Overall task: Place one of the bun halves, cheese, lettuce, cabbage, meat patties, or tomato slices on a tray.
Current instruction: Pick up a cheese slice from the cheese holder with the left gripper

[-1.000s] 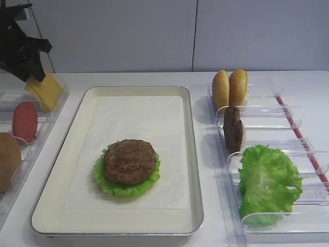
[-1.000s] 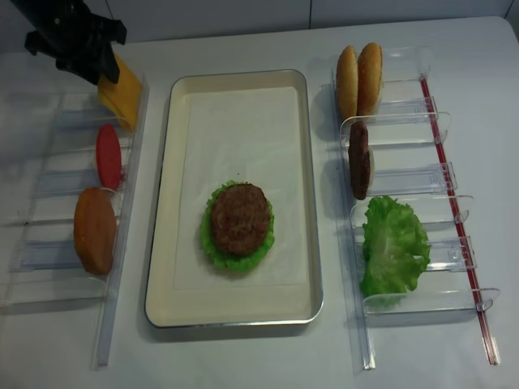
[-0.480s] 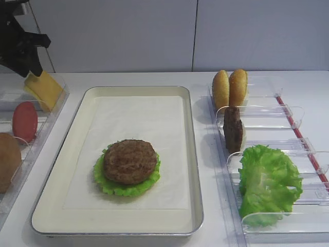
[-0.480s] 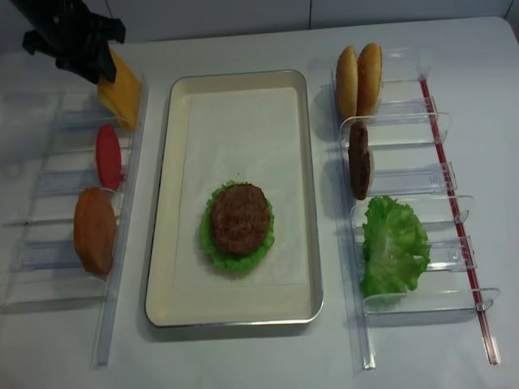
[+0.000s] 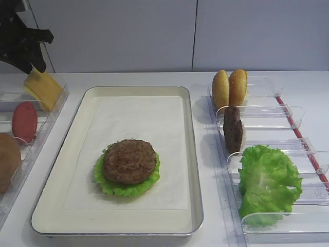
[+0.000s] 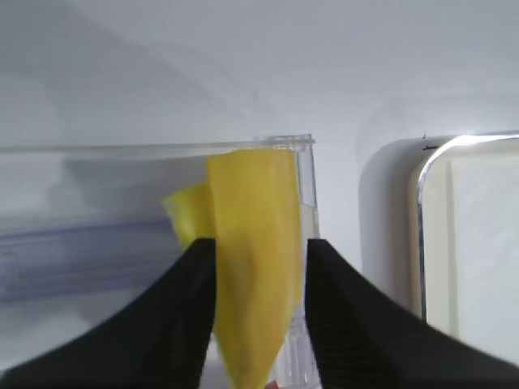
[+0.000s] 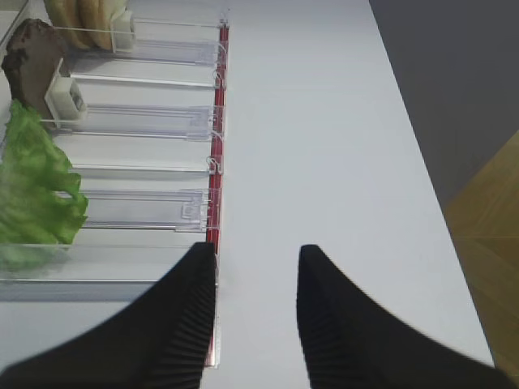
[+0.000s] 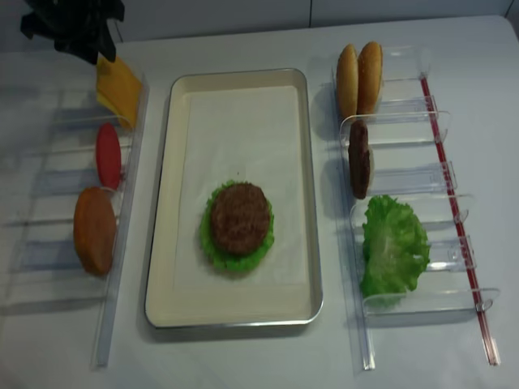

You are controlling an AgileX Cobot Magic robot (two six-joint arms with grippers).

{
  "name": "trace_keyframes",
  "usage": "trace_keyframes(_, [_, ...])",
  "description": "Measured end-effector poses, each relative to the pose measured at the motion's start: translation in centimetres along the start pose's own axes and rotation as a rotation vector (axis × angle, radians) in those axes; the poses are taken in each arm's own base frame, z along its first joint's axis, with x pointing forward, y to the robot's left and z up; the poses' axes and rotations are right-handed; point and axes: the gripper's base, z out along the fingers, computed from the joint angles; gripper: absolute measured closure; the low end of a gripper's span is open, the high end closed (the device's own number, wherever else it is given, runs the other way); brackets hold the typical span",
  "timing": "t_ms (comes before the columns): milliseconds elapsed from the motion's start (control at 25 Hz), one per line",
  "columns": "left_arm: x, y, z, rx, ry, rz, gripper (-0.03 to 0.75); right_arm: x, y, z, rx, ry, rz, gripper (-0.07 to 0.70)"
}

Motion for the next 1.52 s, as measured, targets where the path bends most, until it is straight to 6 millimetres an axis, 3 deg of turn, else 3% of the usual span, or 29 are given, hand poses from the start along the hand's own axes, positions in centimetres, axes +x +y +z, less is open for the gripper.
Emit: trace_keyframes(1520, [0.0, 0.02, 0.19, 0.001, 0.004, -0.058, 0.459, 0.0, 0.0, 0.0, 0.0, 0.0, 0.0, 0.363])
